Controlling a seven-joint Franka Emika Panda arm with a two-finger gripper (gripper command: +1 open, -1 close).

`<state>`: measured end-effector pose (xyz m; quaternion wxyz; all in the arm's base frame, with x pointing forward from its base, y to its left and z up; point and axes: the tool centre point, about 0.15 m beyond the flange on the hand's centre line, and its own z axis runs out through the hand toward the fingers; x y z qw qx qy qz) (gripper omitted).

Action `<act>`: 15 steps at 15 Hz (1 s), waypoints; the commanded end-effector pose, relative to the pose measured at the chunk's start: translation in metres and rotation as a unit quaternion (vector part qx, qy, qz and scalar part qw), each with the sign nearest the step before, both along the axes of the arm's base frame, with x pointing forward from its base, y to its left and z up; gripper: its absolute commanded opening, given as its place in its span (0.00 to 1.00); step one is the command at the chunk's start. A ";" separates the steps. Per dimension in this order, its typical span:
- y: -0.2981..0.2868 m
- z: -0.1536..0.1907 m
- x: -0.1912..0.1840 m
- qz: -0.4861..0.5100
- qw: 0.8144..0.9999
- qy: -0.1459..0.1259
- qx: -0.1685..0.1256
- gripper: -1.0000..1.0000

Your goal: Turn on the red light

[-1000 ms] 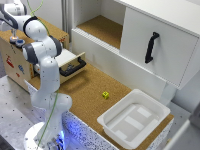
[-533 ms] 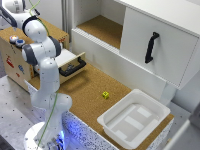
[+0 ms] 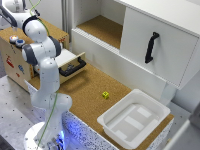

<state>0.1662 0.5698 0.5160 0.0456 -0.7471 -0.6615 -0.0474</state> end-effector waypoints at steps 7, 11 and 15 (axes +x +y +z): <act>-0.059 0.000 0.025 -0.187 0.982 0.010 0.012 1.00; -0.104 -0.005 0.031 -0.235 0.972 0.008 0.005 1.00; -0.183 -0.007 0.048 -0.295 0.955 -0.011 0.001 1.00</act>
